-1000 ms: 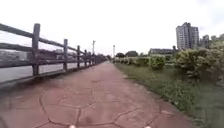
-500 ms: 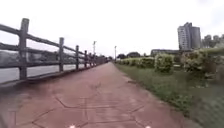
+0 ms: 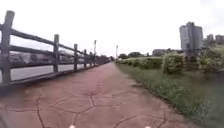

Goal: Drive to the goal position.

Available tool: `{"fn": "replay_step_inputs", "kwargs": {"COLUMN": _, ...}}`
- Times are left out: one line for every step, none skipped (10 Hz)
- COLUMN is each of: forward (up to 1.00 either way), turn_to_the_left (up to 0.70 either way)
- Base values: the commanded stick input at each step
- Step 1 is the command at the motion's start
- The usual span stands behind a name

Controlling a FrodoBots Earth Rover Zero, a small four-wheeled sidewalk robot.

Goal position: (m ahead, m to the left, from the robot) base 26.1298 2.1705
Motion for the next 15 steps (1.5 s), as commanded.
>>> {"fn": "replay_step_inputs", "kwargs": {"forward": 1.0, "turn_to_the_left": 0.02}}
{"fn": "replay_step_inputs", "kwargs": {"forward": 1.0, "turn_to_the_left": 0.02}}
{"fn": "replay_step_inputs", "kwargs": {"forward": 1.0, "turn_to_the_left": 0.02}}
{"fn": "replay_step_inputs", "kwargs": {"forward": 1.0, "turn_to_the_left": 0.02}}
{"fn": "replay_step_inputs", "kwargs": {"forward": 1.0, "turn_to_the_left": 0.02}}
{"fn": "replay_step_inputs", "kwargs": {"forward": 1.0, "turn_to_the_left": 0.02}}
{"fn": "replay_step_inputs", "kwargs": {"forward": 1.0, "turn_to_the_left": 0.02}}
{"fn": "replay_step_inputs", "kwargs": {"forward": 1.0, "turn_to_the_left": 0.02}}
{"fn": "replay_step_inputs", "kwargs": {"forward": 1.0, "turn_to_the_left": 0.02}}
{"fn": "replay_step_inputs", "kwargs": {"forward": 1.0, "turn_to_the_left": 0.02}}
{"fn": "replay_step_inputs", "kwargs": {"forward": 1.0, "turn_to_the_left": 0.02}}
{"fn": "replay_step_inputs", "kwargs": {"forward": 1.0, "turn_to_the_left": 0.02}}
{"fn": "replay_step_inputs", "kwargs": {"forward": 1.0, "turn_to_the_left": 0.02}}
{"fn": "replay_step_inputs", "kwargs": {"forward": 1.0, "turn_to_the_left": 0.02}}
{"fn": "replay_step_inputs", "kwargs": {"forward": 1.0, "turn_to_the_left": 0.02}}
